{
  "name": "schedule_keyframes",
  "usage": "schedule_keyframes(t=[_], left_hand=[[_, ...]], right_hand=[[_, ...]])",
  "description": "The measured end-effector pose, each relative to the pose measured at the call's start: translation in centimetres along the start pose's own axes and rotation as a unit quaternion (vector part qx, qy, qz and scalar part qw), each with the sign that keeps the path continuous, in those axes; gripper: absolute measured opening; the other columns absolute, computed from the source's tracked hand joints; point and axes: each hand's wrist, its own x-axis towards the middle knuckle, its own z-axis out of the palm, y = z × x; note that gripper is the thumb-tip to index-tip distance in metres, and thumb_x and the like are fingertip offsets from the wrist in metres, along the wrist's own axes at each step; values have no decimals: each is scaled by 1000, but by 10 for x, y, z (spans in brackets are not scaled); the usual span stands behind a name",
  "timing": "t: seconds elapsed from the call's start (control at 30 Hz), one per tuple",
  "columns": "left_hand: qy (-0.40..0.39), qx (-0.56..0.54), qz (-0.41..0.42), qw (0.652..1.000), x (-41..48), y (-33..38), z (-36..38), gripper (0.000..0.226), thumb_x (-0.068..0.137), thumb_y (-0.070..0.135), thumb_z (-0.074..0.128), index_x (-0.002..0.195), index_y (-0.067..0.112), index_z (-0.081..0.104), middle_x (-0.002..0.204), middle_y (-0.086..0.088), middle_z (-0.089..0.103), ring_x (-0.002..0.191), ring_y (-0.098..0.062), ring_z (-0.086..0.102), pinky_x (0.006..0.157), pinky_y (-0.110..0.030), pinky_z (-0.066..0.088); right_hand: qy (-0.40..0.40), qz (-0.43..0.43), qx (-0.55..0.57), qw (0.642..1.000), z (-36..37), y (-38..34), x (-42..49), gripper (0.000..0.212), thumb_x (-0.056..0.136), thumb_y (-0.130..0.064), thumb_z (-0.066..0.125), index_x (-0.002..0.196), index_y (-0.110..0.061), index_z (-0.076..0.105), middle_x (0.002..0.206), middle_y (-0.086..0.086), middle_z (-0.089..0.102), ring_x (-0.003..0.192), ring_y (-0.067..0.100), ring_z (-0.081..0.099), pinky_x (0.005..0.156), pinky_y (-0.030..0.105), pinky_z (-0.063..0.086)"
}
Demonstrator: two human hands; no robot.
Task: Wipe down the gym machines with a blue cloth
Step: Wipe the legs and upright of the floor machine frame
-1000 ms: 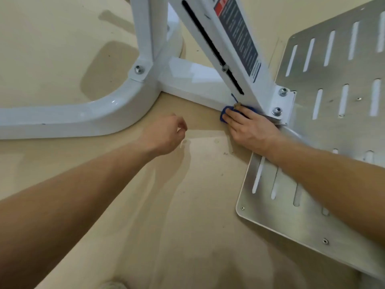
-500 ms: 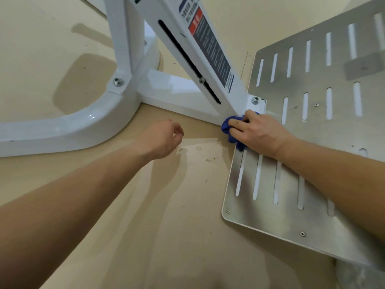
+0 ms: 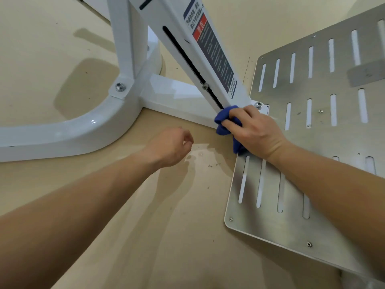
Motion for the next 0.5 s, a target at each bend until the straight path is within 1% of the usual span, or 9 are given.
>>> schedule_keyframes(t=[0.03, 0.07, 0.1, 0.13, 0.2, 0.3, 0.4, 0.43, 0.5], left_hand=[[2, -3, -2, 1000, -1, -2, -1, 25, 95, 29, 48, 109, 24, 68, 111, 6, 60, 95, -15, 59, 81, -30, 46], [2, -4, -4, 1000, -2, -3, -1, 24, 95, 29, 48, 108, 25, 68, 111, 7, 60, 94, -15, 58, 82, -31, 47], [1, -8, -6, 1000, -2, -5, -2, 24, 95, 29, 48, 108, 25, 68, 110, 7, 60, 93, -15, 58, 83, -32, 48], [2, -11, -7, 1000, -3, -7, -2, 24, 95, 29, 48, 108, 25, 68, 110, 7, 60, 94, -15, 58, 84, -33, 48], [6, -13, -9, 1000, -4, -10, -4, 24, 96, 29, 47, 106, 25, 68, 111, 8, 60, 95, -15, 60, 82, -32, 48], [6, -8, -8, 1000, -5, -13, -5, 24, 96, 29, 47, 105, 24, 69, 112, 8, 61, 97, -15, 62, 81, -32, 48], [5, -8, -10, 1000, -3, -14, -6, 24, 95, 29, 47, 104, 25, 69, 109, 9, 60, 95, -15, 62, 83, -34, 50], [5, -10, -11, 1000, -2, -14, -6, 23, 95, 29, 47, 104, 25, 69, 108, 10, 59, 94, -15, 62, 83, -34, 50], [11, -19, -7, 1000, 0, -12, -6, 23, 95, 28, 48, 102, 26, 69, 105, 11, 59, 91, -14, 62, 83, -36, 52]], right_hand=[[-25, -4, 0, 1000, 4, 2, -7, 31, 75, -4, 71, 106, -9, 67, 105, 14, 60, 77, 33, 53, 50, 35, 48], [-59, 1, 8, 998, 6, 2, -14, 36, 69, -5, 78, 103, -9, 67, 102, 15, 60, 74, 33, 53, 47, 33, 46], [-69, 18, 21, 997, 6, 1, -19, 36, 66, -5, 81, 99, -8, 67, 99, 15, 59, 72, 33, 53, 45, 32, 45], [-67, 47, 41, 996, 7, -1, -21, 33, 67, -5, 82, 96, -8, 66, 96, 15, 58, 71, 33, 53, 44, 32, 45], [-26, 119, 110, 987, 5, -6, -19, 25, 70, -4, 78, 93, -5, 66, 91, 16, 57, 70, 34, 55, 47, 35, 48], [36, 219, 203, 954, -12, -13, -9, 25, 77, -7, 71, 101, -3, 64, 96, 15, 54, 76, 31, 54, 61, 36, 49], [87, 325, 238, 911, -23, -10, 0, 29, 86, -9, 64, 115, -6, 60, 111, 16, 52, 90, 27, 52, 75, 33, 45], [77, 363, 253, 893, -24, -9, 3, 32, 91, -11, 59, 122, -8, 57, 118, 14, 50, 97, 26, 53, 81, 34, 45], [17, 417, 302, 857, -21, -15, 7, 42, 98, -14, 49, 140, -15, 46, 132, 8, 45, 112, 25, 52, 94, 35, 45]])
